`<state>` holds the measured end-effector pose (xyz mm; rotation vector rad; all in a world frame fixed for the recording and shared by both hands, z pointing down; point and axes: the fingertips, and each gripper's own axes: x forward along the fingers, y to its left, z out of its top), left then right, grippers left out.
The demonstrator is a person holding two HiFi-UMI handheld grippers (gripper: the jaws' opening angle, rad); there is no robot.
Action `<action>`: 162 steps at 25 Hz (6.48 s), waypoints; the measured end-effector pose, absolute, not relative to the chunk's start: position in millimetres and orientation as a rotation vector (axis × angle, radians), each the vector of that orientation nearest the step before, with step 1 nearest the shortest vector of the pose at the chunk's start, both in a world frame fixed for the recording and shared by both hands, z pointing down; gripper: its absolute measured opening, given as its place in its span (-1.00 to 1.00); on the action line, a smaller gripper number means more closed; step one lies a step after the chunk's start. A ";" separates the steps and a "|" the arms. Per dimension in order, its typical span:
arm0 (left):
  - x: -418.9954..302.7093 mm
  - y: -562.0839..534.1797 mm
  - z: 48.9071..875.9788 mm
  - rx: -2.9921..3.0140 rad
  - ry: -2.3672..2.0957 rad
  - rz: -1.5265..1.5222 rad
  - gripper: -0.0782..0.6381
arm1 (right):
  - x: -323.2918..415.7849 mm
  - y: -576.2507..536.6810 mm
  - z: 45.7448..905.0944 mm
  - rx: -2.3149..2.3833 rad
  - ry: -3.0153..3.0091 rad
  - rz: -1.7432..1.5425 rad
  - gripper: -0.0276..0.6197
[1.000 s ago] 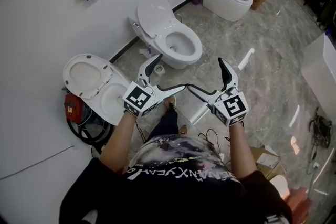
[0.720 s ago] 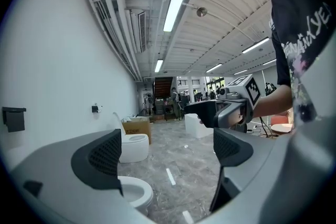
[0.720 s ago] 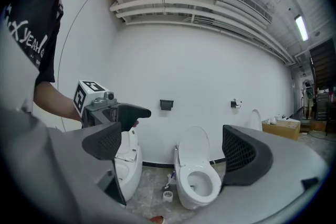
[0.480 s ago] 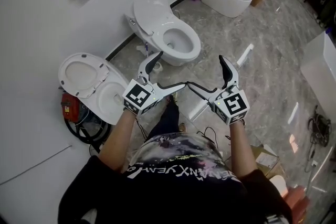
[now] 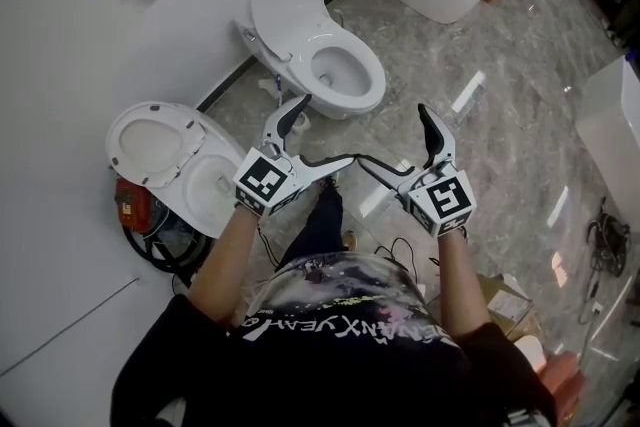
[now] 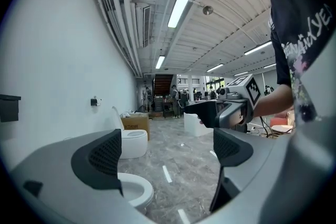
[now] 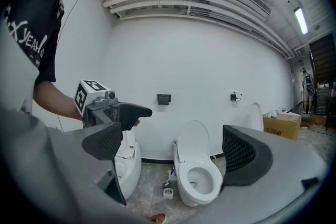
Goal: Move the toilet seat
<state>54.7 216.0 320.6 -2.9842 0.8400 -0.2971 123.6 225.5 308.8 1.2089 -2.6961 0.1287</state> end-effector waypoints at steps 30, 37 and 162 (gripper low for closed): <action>32.4 -41.0 422.5 -3.202 0.834 -0.381 0.69 | 96.6 -43.5 395.3 1.161 -2.559 0.341 0.89; 32.8 -67.5 469.4 -3.308 0.827 -0.414 0.69 | 99.1 -75.6 440.9 1.168 -2.490 0.448 0.89; -46.7 -210.4 643.2 -2.457 2.387 2.473 -0.26 | 76.0 -271.0 581.6 1.012 -2.817 1.672 -0.49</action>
